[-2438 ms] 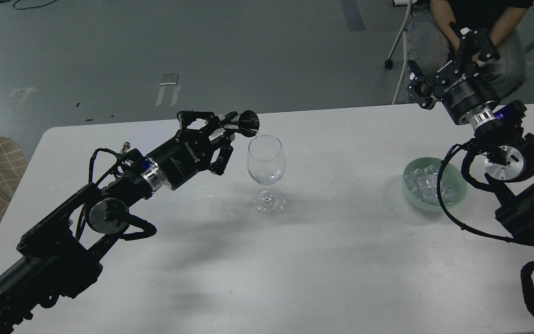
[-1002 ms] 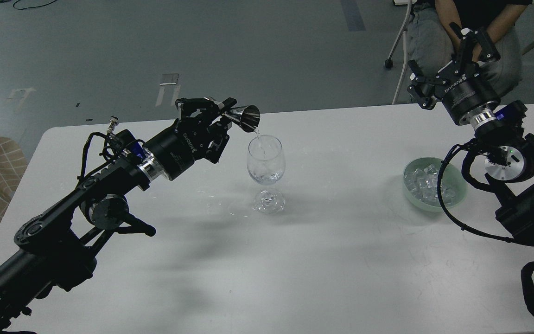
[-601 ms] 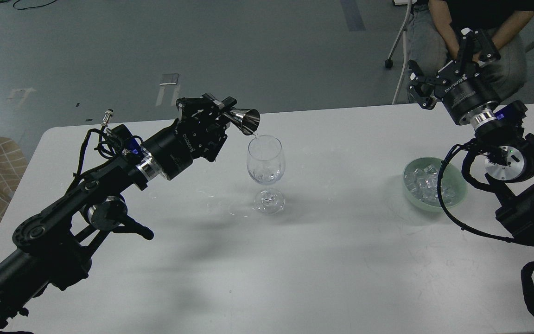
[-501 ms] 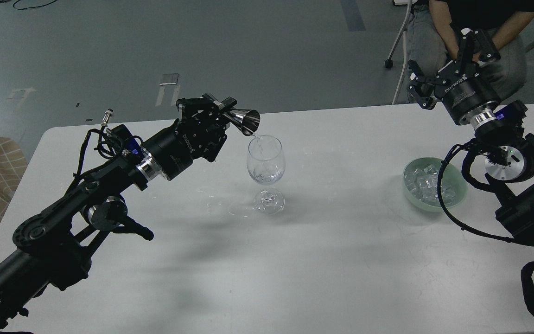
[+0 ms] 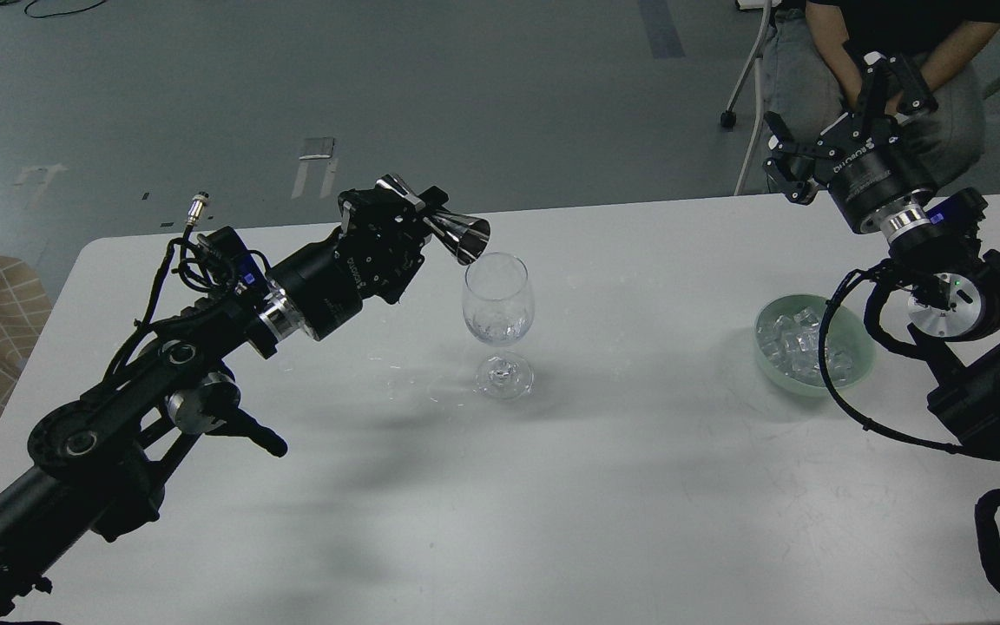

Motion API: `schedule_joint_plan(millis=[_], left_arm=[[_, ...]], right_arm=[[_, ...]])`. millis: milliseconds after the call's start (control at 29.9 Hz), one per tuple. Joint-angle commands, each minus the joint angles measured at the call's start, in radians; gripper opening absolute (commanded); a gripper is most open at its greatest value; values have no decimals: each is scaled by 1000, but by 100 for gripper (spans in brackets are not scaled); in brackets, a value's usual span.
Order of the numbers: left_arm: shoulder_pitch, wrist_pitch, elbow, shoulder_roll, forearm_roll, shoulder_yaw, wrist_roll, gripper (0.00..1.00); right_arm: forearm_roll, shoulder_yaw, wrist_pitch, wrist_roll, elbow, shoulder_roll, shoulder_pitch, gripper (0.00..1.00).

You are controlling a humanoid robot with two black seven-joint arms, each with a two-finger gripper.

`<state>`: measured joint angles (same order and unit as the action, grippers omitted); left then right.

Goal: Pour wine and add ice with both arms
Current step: 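Tilt the jigger over the wine glass to pour with the left gripper, then turn the jigger upright and move it back toward the table edge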

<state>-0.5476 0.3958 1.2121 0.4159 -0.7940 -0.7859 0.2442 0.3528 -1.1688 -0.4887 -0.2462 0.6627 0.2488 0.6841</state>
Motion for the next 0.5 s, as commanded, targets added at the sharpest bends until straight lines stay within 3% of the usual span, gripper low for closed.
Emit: schedule_joint_plan(millis=[0,367,468], left_arm=[[0,-23,12,-3,-16,-1,1,0],[0,-28,20,3,-11,-1,-5,0],[3,-25,20,1,19,-13,-29,0]], right_arm=[[0,0,0,-1,0,0,0,100],[0,1,0,-1,0,0,0,100],[0,1,0,1,0,1,0,100]])
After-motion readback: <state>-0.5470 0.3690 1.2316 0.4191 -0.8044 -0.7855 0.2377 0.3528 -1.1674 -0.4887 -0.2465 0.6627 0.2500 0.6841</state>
